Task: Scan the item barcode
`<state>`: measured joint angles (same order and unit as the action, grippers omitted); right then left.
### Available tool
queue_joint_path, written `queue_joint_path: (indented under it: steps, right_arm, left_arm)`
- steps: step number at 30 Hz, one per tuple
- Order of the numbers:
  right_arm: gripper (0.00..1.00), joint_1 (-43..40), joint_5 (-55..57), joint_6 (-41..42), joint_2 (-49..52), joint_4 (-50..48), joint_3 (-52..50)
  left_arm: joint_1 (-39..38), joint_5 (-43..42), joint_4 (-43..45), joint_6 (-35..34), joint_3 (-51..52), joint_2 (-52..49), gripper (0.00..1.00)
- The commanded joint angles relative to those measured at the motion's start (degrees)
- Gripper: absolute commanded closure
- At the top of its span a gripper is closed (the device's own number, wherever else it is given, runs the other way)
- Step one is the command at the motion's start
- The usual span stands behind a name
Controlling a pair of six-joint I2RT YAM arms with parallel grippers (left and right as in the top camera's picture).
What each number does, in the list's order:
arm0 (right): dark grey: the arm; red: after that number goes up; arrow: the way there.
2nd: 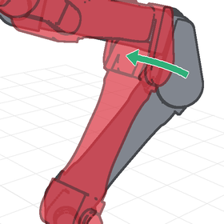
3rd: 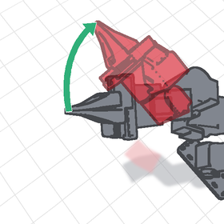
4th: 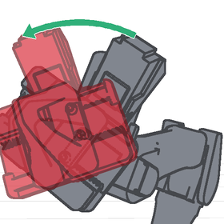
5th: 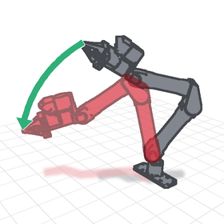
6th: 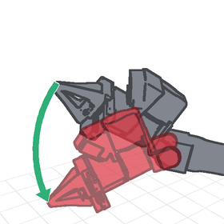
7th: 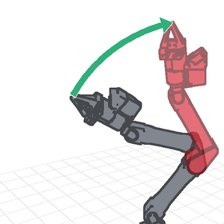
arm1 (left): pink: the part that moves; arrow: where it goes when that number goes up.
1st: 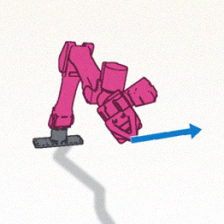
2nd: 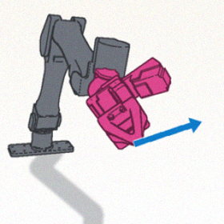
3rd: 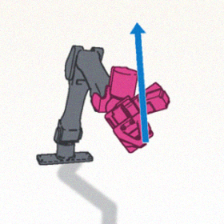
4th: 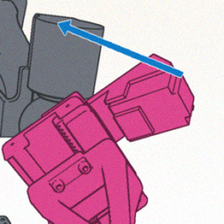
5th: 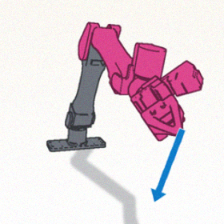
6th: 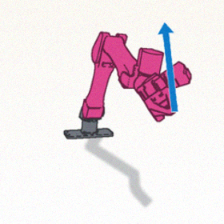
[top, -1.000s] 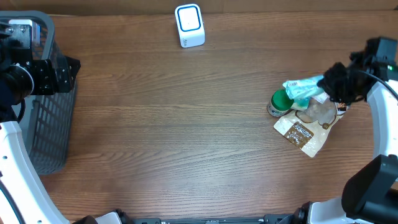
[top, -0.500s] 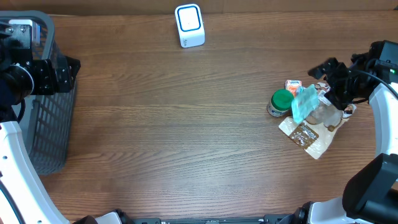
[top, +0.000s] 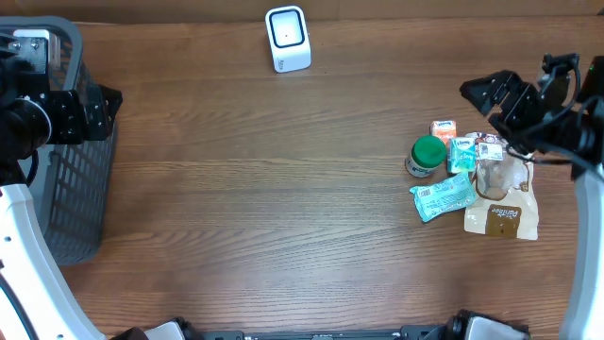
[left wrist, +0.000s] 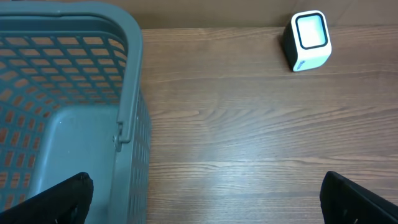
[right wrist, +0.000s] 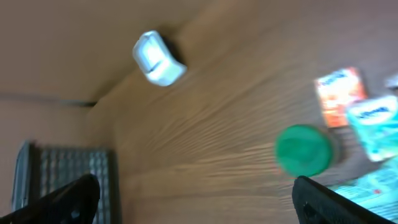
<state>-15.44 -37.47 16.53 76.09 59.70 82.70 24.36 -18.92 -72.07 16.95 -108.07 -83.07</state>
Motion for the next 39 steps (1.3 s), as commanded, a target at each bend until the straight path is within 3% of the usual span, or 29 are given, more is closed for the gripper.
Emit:
queue_joint_path:
  steps: [1,9,13,19,23,32,39]
  right_arm:
    - [0.0,3.3,-1.1,-4.2,-6.0,1.6,1.5]
    - [0.0,11.1,10.9,-5.0,-20.5,8.1,1.5]
    - [0.0,11.3,13.0,-5.0,-25.9,17.1,1.5]
    - [0.0,11.3,13.1,-5.1,-28.2,29.6,1.5]
    - [0.0,11.5,17.2,-5.0,-28.2,32.9,1.3]
    - [0.0,13.9,24.7,-5.1,-28.2,24.9,0.5]
    - [0.0,17.6,27.1,-5.1,-35.3,7.9,-7.6]
  left_arm:
    - [-0.4,-0.6,0.1,1.1,0.0,-0.1,0.01]
    - [-0.4,-0.6,0.1,1.1,0.0,-0.1,0.0]
    - [-0.4,-0.6,0.1,1.1,0.0,-0.1,0.01]
    - [-0.4,-0.6,0.1,1.1,0.0,-0.1,0.0]
    - [-0.4,-0.6,0.1,1.1,0.0,-0.1,0.0]
    - [-0.4,-0.6,0.0,1.1,0.0,-0.1,0.0]
    - [-0.4,-0.6,0.1,1.1,0.0,-0.1,0.0]
